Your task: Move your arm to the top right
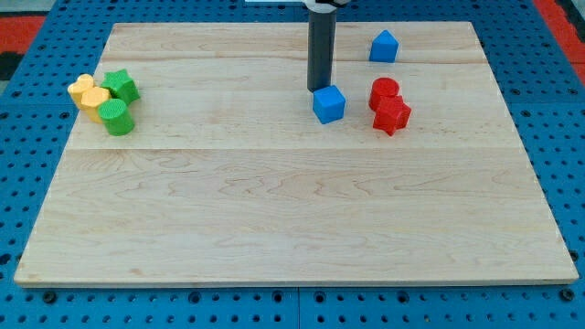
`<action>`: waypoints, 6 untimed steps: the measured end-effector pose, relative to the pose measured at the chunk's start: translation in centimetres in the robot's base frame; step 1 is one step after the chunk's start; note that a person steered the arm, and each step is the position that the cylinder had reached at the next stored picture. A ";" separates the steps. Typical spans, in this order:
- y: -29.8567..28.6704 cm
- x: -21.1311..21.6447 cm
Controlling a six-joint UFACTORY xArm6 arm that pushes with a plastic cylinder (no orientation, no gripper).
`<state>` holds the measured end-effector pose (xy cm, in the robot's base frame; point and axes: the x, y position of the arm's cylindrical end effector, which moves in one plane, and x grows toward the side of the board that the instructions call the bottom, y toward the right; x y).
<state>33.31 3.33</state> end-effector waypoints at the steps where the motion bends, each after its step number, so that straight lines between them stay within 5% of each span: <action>1: 0.0 -0.8; 5: 9.1 -5.7; 6: 15.5 -5.7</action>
